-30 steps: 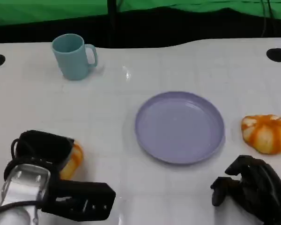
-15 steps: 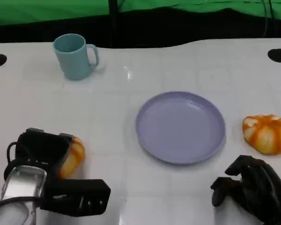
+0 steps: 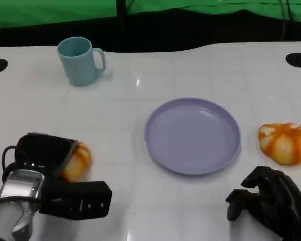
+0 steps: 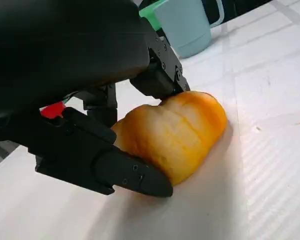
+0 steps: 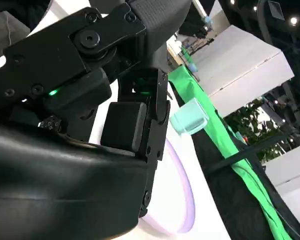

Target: Grasp the bread from the table and place it into the plate.

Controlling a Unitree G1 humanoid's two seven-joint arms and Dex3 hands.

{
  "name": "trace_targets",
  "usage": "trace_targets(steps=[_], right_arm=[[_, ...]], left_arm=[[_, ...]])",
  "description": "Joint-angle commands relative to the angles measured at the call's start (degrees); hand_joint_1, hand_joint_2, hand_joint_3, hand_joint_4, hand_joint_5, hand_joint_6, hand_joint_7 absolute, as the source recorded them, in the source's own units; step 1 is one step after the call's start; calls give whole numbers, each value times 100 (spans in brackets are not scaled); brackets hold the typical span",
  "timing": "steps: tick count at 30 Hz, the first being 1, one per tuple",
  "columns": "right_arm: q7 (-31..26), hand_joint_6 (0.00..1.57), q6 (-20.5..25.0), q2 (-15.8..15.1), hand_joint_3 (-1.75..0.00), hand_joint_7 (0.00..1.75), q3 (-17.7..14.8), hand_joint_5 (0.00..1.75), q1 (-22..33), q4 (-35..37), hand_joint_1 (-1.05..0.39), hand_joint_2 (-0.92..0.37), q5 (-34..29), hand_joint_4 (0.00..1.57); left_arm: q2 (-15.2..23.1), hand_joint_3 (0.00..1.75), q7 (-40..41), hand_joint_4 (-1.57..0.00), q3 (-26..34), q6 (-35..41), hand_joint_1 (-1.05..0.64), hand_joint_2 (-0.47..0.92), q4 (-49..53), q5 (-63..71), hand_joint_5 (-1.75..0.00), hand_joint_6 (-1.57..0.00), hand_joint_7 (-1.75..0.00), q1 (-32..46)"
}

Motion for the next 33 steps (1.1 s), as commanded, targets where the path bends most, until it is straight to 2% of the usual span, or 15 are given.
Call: trace_targets(steps=[1, 3, 4, 6, 8, 9, 11, 12, 14, 16, 18, 20, 22, 24, 33], right_arm=[[20, 157, 0, -69, 0, 33, -16, 81, 17, 7, -105, -77, 39, 152], [4, 157, 13, -63, 0, 33, -29, 81, 5, 19, -105, -77, 49, 152], [3, 157, 13, -61, 0, 33, -34, 81, -3, 29, -105, -76, 53, 152], [-17, 157, 7, -65, 0, 33, -29, 81, -12, 25, -105, -77, 35, 152], [-38, 157, 20, -63, 0, 33, -26, 81, -13, 13, -105, -77, 31, 153], [-40, 157, 28, -65, 0, 34, -25, 81, -12, 12, -105, -76, 33, 153], [-24, 157, 33, -73, 0, 34, -22, 81, -11, 16, -105, -77, 36, 153], [-14, 157, 23, -73, 0, 34, -22, 81, -7, 21, -105, -77, 35, 153], [19, 157, 0, -78, 0, 34, -21, 81, -6, 38, -105, -77, 35, 152], [14, 157, 15, -75, 0, 33, -30, 81, -6, 39, -105, -76, 49, 152], [42, 157, 17, -87, 0, 33, -30, 81, -20, 60, -105, -76, 52, 152], [68, 157, 2, -98, 0, 32, -33, 81, -38, 96, -105, -77, 48, 152], [32, 157, -6, -90, 0, 32, -38, 81, -35, 97, -105, -77, 37, 152], [38, 157, 8, -100, 0, 32, -42, 81, -41, 110, -105, -76, 41, 152], [36, 157, -51, -91, 0, 33, -46, 81, -59, 158, -105, -77, 19, 152]], left_arm=[[37, 30, 352, -67, -1, -179, -38, 92, 304, -251, -167, -104, -15, 92], [39, 27, 750, -68, 62, -371, -35, 92, 364, -401, -173, -108, -19, 122], [41, 27, 901, -71, 73, -439, -33, 91, 399, -451, -174, -94, -58, 128], [38, 28, 1322, -74, 129, -635, -31, 90, 452, -567, -174, -72, -111, 159], [40, 31, 1593, -76, 142, -776, -30, 89, 524, -637, -175, -65, -132, 162], [38, 32, 1800, -76, 155, -870, -30, 89, 586, -663, -175, -63, -135, 162], [32, 41, 2121, -78, 173, -1026, -29, 85, 691, -725, -175, -74, -105, 153], [32, 50, 2324, -78, 177, -1112, -28, 81, 751, -739, -175, -65, -127, 144], [29, 85, 2603, -80, 188, -1247, -26, 65, 841, -781, -175, -65, -125, 121], [23, 103, 2819, -81, 221, -1413, -26, 58, 901, -846, -175, -77, -94, 102], [14, 108, 3073, -82, 242, -1560, -25, 56, 947, -883, -175, -83, -77, 85], [7, 110, 3249, -85, 238, -1630, -25, 53, 960, -899, -175, -78, -102, 63], [-1, 112, 3253, -84, 246, -1660, -25, 52, 935, -954, -175, -63, -146, 51], [-13, 112, 3239, -84, 272, -1732, -25, 50, 922, -1041, -175, -57, -164, 41], [-123, 101, 3125, -83, 510, -2188, -25, 51, 505, -1524, -175, -59, -164, 74]])
